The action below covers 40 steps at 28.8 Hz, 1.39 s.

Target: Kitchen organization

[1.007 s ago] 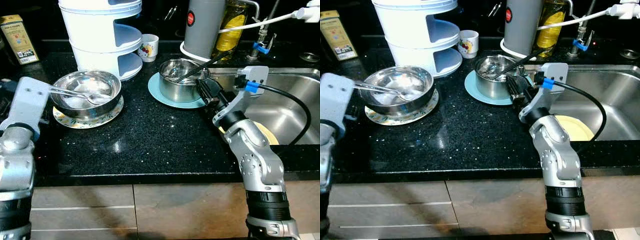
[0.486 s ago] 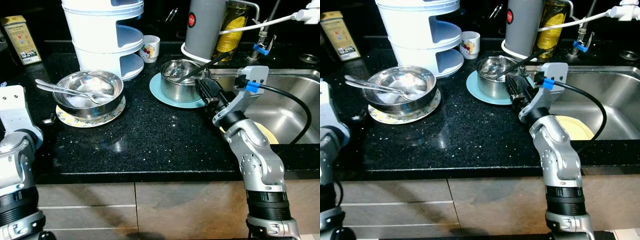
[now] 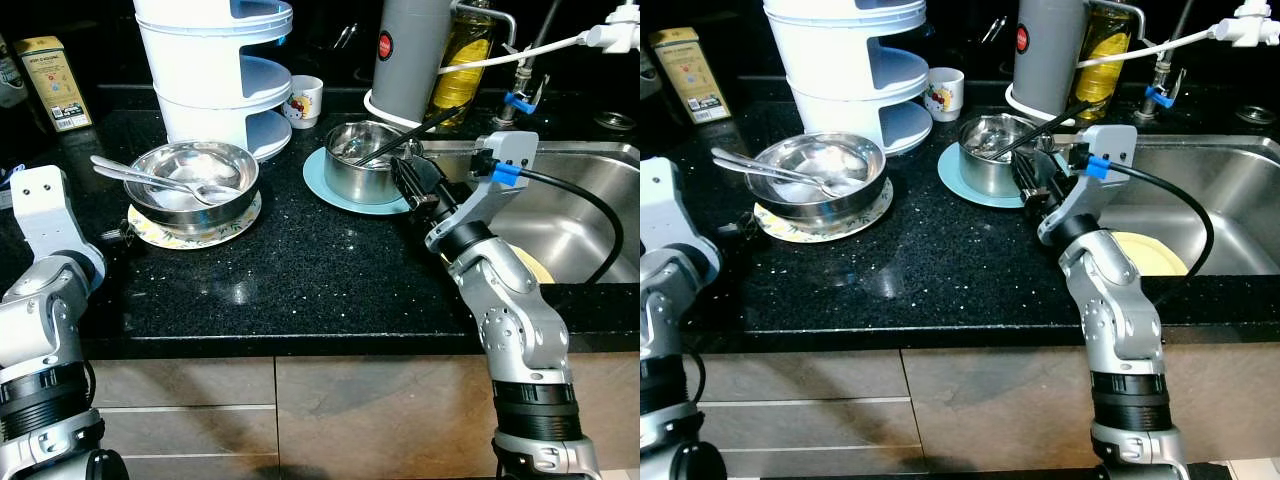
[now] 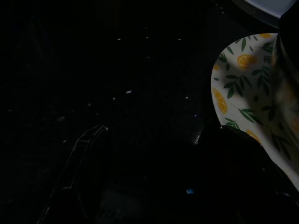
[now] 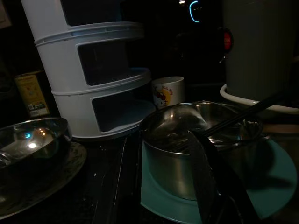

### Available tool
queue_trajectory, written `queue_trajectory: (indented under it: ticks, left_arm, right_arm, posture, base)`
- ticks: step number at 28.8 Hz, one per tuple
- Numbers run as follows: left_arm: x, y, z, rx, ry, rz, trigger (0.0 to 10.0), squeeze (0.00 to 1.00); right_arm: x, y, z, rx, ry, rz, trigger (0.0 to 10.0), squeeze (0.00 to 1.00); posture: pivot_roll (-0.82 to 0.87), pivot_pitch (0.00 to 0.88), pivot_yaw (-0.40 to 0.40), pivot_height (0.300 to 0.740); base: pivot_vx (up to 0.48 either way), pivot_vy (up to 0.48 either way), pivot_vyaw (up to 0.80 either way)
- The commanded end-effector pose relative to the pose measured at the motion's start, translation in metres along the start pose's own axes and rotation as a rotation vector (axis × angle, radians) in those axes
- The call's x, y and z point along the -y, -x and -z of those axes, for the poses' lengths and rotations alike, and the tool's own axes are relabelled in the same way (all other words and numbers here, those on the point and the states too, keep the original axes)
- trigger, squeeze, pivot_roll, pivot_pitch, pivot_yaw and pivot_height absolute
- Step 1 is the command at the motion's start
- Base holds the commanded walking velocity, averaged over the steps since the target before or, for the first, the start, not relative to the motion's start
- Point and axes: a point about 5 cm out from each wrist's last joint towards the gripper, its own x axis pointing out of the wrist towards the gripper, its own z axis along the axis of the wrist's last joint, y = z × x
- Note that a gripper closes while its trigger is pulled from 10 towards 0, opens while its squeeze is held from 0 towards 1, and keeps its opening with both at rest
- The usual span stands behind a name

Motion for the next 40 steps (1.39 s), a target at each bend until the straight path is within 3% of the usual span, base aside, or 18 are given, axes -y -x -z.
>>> queue_trajectory:
  ticks: [1, 5, 11, 17, 21, 23, 28, 34, 40]
  left_arm:
    - [0.002, -0.005, 0.024, -0.109, 0.004, 0.011, 10.0, 0.0]
    - [0.002, -0.005, 0.002, 0.019, -0.059, 0.005, 10.0, 0.0]
    - [-0.003, -0.002, -0.011, 0.056, -0.06, -0.045, 10.0, 0.0]
    - [0.001, -0.002, -0.03, 0.163, 0.035, 0.02, 10.0, 0.0]
    - [0.001, -0.013, -0.022, 0.113, 0.015, 0.022, 10.0, 0.0]
    - [0.0, -0.017, -0.024, 0.127, 0.109, 0.037, 10.0, 0.0]
    - [0.005, -0.023, -0.019, 0.071, 0.163, 0.082, 10.0, 0.0]
    - [0.014, -0.024, -0.018, 0.063, 0.161, 0.154, 10.0, 0.0]
    - [0.021, -0.028, -0.006, -0.038, 0.109, 0.203, 10.0, 0.0]
  right_arm:
    - [0.001, 0.0, -0.005, 0.026, 0.0, -0.005, 10.0, 0.0]
    - [0.0, 0.0, -0.006, 0.032, -0.003, -0.008, 10.0, 0.0]
    - [0.001, 0.001, -0.006, 0.029, -0.004, -0.008, 10.0, 0.0]
    - [0.001, 0.0, -0.006, 0.031, -0.007, -0.01, 10.0, 0.0]
    - [0.0, -0.001, -0.006, 0.028, -0.008, -0.014, 10.0, 0.0]
    - [0.001, 0.0, -0.007, 0.028, -0.005, -0.012, 10.0, 0.0]
    - [0.002, 0.002, -0.007, 0.029, -0.002, -0.005, 10.0, 0.0]
    - [0.002, 0.003, -0.009, 0.033, -0.001, -0.006, 10.0, 0.0]
    - [0.002, 0.002, -0.008, 0.03, -0.002, -0.01, 10.0, 0.0]
  posture:
    - [0.02, 0.214, -0.007, 0.74]
    - [0.02, 0.223, -0.006, 0.74]
    - [0.02, 0.225, -0.007, 0.74]
    - [0.02, 0.231, -0.013, 0.74]
    - [0.02, 0.237, -0.016, 0.74]
    - [0.02, 0.245, -0.011, 0.74]
    - [0.01, 0.245, -0.008, 0.74]
    - [0.01, 0.248, -0.007, 0.74]
    - [0.01, 0.25, -0.012, 0.74]
  base:
    - [0.0, 0.0, 0.0]
    - [0.0, 0.0, 0.0]
    - [0.0, 0.0, 0.0]
    - [0.0, 0.0, 0.0]
    - [0.0, 0.0, 0.0]
    - [0.0, 0.0, 0.0]
    - [0.0, 0.0, 0.0]
    - [0.0, 0.0, 0.0]
    - [0.0, 0.0, 0.0]
